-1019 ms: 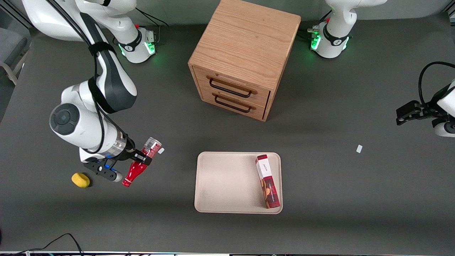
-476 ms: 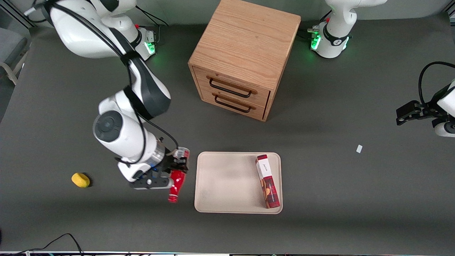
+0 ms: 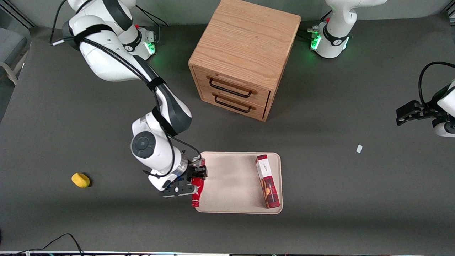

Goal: Place coke bottle on tray
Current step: 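Lift the bottle and carry it over the cream tray, then lower the bottle onto the tray and open the right gripper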

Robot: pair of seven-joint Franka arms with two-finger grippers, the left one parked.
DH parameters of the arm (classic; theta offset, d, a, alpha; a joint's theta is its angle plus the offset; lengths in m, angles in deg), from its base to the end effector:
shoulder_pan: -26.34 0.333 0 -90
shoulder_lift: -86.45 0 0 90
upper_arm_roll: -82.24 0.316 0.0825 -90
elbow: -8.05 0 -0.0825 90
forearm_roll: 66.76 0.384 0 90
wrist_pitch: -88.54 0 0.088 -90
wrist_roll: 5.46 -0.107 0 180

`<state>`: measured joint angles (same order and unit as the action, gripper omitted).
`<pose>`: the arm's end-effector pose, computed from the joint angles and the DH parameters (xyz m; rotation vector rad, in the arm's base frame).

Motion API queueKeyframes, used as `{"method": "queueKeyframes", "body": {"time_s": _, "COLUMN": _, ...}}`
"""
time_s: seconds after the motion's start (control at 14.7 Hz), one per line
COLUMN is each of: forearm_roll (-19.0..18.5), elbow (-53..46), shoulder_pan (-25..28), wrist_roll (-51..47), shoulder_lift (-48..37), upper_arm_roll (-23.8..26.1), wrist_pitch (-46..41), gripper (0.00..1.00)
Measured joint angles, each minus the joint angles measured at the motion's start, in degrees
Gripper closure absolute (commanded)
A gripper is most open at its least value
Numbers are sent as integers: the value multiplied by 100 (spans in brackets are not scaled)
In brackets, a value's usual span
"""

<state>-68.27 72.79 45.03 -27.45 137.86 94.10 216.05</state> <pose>0.7041 0.3523 0.2916 -2.9217 -0.1017 -0.1981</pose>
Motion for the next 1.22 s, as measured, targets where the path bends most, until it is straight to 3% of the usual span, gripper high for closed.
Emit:
{"method": "queueKeyframes", "body": {"time_s": 0.34, "forearm_roll": -1, "elbow": -1, "shoulder_pan": 225, "wrist_roll": -5, "shoulder_lift": 575, "upper_arm_roll": -20, "wrist_pitch": 707, "gripper": 94}}
{"method": "queueKeyframes", "body": {"time_s": 0.48, "forearm_roll": -52, "elbow": -2, "shoulder_pan": 223, "wrist_roll": -5, "shoulder_lift": 709, "upper_arm_roll": -58, "wrist_pitch": 818, "gripper": 83}}
{"method": "queueKeyframes", "body": {"time_s": 0.54, "forearm_roll": -115, "elbow": -4, "shoulder_pan": 216, "wrist_roll": -5, "shoulder_lift": 749, "upper_arm_roll": -83, "wrist_pitch": 884, "gripper": 68}}
{"method": "queueKeyframes", "body": {"time_s": 0.61, "forearm_roll": -167, "elbow": -4, "shoulder_pan": 198, "wrist_roll": -5, "shoulder_lift": 769, "upper_arm_roll": -98, "wrist_pitch": 917, "gripper": 45}}
{"method": "queueKeyframes", "body": {"time_s": 0.68, "forearm_roll": -191, "elbow": -5, "shoulder_pan": 176, "wrist_roll": -5, "shoulder_lift": 771, "upper_arm_roll": -102, "wrist_pitch": 941, "gripper": 10}}
{"method": "queueKeyframes", "body": {"time_s": 0.75, "forearm_roll": -194, "elbow": -14, "shoulder_pan": 162, "wrist_roll": -5, "shoulder_lift": 771, "upper_arm_roll": -103, "wrist_pitch": 949, "gripper": 0}}
{"method": "queueKeyframes", "body": {"time_s": 1.22, "forearm_roll": -195, "elbow": -17, "shoulder_pan": 164, "wrist_roll": -5, "shoulder_lift": 753, "upper_arm_roll": -103, "wrist_pitch": 962, "gripper": 0}}
